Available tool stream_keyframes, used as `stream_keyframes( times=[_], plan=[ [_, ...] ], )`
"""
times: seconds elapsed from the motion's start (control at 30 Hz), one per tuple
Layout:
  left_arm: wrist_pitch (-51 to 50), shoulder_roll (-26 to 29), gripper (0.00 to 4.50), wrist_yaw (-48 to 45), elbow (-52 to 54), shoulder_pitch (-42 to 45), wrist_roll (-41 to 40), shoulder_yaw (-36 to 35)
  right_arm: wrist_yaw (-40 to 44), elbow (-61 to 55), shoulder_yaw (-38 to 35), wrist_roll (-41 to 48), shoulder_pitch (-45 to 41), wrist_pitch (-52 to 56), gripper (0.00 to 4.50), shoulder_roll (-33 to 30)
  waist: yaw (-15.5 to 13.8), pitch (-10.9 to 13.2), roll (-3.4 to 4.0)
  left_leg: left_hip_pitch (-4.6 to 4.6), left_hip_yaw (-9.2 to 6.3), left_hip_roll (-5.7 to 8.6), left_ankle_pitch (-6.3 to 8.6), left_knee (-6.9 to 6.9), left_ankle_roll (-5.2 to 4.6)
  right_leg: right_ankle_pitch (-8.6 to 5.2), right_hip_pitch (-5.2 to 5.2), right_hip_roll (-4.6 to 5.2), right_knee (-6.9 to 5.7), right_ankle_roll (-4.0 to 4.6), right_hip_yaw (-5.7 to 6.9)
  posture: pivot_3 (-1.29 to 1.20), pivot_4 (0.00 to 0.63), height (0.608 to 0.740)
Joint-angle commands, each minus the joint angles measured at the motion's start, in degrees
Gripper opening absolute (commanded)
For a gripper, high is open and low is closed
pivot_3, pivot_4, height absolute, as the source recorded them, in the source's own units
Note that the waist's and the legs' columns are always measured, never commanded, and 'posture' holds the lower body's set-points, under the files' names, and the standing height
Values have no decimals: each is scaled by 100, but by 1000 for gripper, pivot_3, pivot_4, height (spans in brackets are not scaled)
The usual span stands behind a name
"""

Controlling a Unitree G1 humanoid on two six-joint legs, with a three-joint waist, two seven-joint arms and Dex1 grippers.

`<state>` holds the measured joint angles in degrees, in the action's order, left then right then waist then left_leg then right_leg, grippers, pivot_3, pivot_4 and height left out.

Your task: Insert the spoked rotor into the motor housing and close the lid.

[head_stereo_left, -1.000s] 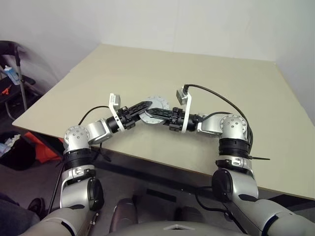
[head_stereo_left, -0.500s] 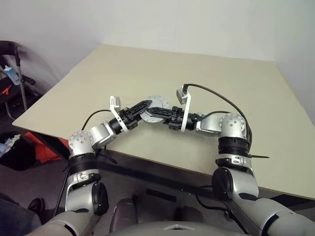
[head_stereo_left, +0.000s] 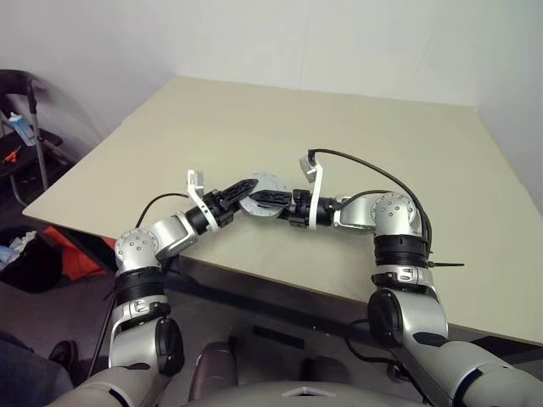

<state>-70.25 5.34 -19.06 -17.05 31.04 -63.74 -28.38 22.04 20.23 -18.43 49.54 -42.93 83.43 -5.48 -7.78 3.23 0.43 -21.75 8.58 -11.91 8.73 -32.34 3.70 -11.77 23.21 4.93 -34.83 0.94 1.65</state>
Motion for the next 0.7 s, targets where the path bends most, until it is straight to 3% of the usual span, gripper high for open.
stream_keyframes(
  times=[0.03, 0.47, 0.7],
  plan=[
    [147, -82, 2284, 42, 71, 209, -265, -112, -40, -198, -24, -16, -124, -108, 3718, -5, 0, 0, 0, 0, 0, 0, 0, 0, 0, 0, 0, 0, 0, 0, 0, 0, 0, 740],
    [696, -222, 2284, 449, -14, 156, -484, -612, -151, -3, -27, -317, -117, -435, 3718, 0, 8, 0, 0, 0, 0, 0, 0, -2, 0, 1, 0, 0, 0, -2, 0, 0, 0, 740],
    [1549, -3, 2284, 474, -233, 203, -356, -1003, -211, 136, -172, -429, -107, -734, 3718, -46, 12, 0, -2, -1, 0, -1, 0, -5, -1, 1, 0, -1, -1, -2, -1, 0, 0, 740]
  ],
)
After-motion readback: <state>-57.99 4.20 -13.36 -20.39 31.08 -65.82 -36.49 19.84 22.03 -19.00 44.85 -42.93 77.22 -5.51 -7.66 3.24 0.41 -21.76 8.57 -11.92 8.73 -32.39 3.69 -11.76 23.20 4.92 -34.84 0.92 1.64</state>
